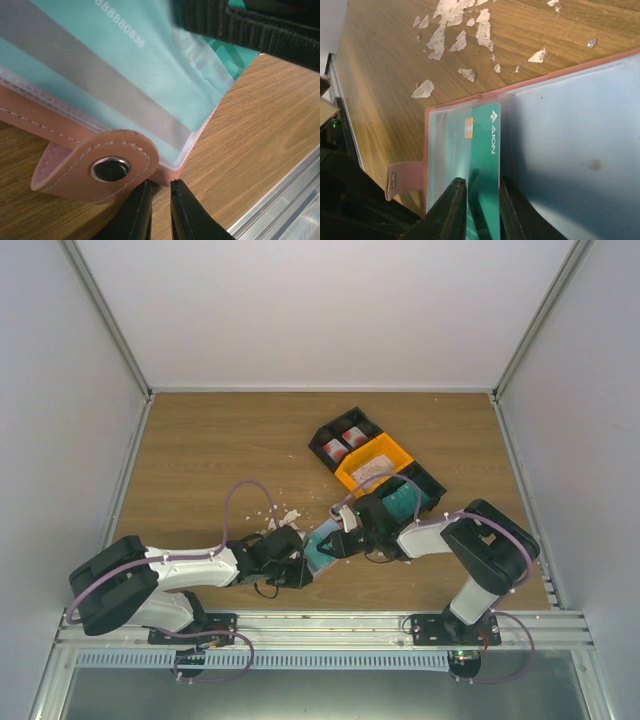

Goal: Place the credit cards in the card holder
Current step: Insert the credit card into the card holder.

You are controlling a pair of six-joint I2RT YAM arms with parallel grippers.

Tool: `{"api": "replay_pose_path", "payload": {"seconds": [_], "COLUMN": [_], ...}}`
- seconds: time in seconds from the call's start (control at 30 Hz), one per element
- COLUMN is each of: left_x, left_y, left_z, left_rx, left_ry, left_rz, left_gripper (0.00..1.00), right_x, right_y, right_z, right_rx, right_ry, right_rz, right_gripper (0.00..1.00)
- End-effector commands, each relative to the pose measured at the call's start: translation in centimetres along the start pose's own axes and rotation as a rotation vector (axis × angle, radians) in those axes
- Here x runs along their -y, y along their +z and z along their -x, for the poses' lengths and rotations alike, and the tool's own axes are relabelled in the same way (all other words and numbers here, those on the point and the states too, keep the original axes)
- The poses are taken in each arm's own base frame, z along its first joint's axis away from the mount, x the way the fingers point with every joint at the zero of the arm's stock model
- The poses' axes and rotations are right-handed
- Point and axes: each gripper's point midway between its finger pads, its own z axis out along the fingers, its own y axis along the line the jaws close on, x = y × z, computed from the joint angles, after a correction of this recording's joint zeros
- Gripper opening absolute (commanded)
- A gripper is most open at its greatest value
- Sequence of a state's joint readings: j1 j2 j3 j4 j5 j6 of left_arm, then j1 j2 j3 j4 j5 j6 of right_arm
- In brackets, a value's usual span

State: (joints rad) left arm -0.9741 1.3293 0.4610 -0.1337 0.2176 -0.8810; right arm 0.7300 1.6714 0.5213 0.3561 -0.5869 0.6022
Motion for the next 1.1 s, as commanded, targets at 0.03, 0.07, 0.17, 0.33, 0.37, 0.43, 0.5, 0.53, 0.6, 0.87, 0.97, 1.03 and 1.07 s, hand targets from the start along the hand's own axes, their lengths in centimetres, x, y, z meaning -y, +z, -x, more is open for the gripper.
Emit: {"api": "replay_pose_path", "payload": {"seconds": [0.03,0.07,0.17,0.33,0.37,0.43,0.5,0.53,0.6,0.87,0.97,1.03,1.07], "left_x": [-3.3,-3.2,-3.0,-2.9,-2.9,-2.8,-2.5,-2.5,-2.3,-1.6,-1.3,-1.3,-1.3], "left_y": [0.0,-0.1,-0.4,-1.0,-1.2,-1.6,-2.0,-2.2,-2.5,-2.2,-1.7,-1.4,-1.2], "left_z": [-0.8,-0.8,-0.8,-0.9,-0.9,-0.7,-0.4,-0.3,0.2,1.3,1.6,1.8,1.9], "left_rx": [-0.005,-0.003,0.004,0.016,0.020,0.039,0.059,0.069,0.089,0.112,0.107,0.103,0.103], "left_ry": [-0.010,-0.011,-0.012,-0.013,-0.013,-0.017,-0.019,-0.023,-0.030,-0.046,-0.051,-0.049,-0.049], "left_rz": [0.119,0.114,0.100,0.087,0.082,0.073,0.064,0.063,0.057,0.023,0.012,0.017,0.018], "left_gripper": [0.17,0.17,0.18,0.22,0.23,0.26,0.29,0.30,0.33,0.45,0.45,0.43,0.42], "right_x": [1.8,1.9,1.7,1.5,1.5,1.8,2.3,2.5,2.5,1.9,1.2,0.6,0.2], "right_y": [0.1,-0.2,-1.4,-3.1,-3.2,-3.4,-3.5,-3.5,-3.3,-1.8,-0.9,-0.5,-0.4], "right_z": [-3.0,-2.7,-1.8,0.0,0.2,0.4,0.9,0.9,1.0,0.2,-0.2,-0.3,-0.3], "right_rx": [-0.084,-0.072,-0.024,0.038,0.041,0.030,0.020,0.012,0.002,-0.056,-0.082,-0.087,-0.088], "right_ry": [0.056,0.061,0.051,0.029,0.025,0.029,0.041,0.045,0.044,0.039,0.030,0.027,0.028], "right_rz": [-0.163,-0.184,-0.249,-0.352,-0.364,-0.404,-0.464,-0.489,-0.509,-0.514,-0.492,-0.473,-0.463], "right_gripper": [0.26,0.28,0.35,0.46,0.48,0.50,0.50,0.51,0.53,0.55,0.53,0.51,0.51]}}
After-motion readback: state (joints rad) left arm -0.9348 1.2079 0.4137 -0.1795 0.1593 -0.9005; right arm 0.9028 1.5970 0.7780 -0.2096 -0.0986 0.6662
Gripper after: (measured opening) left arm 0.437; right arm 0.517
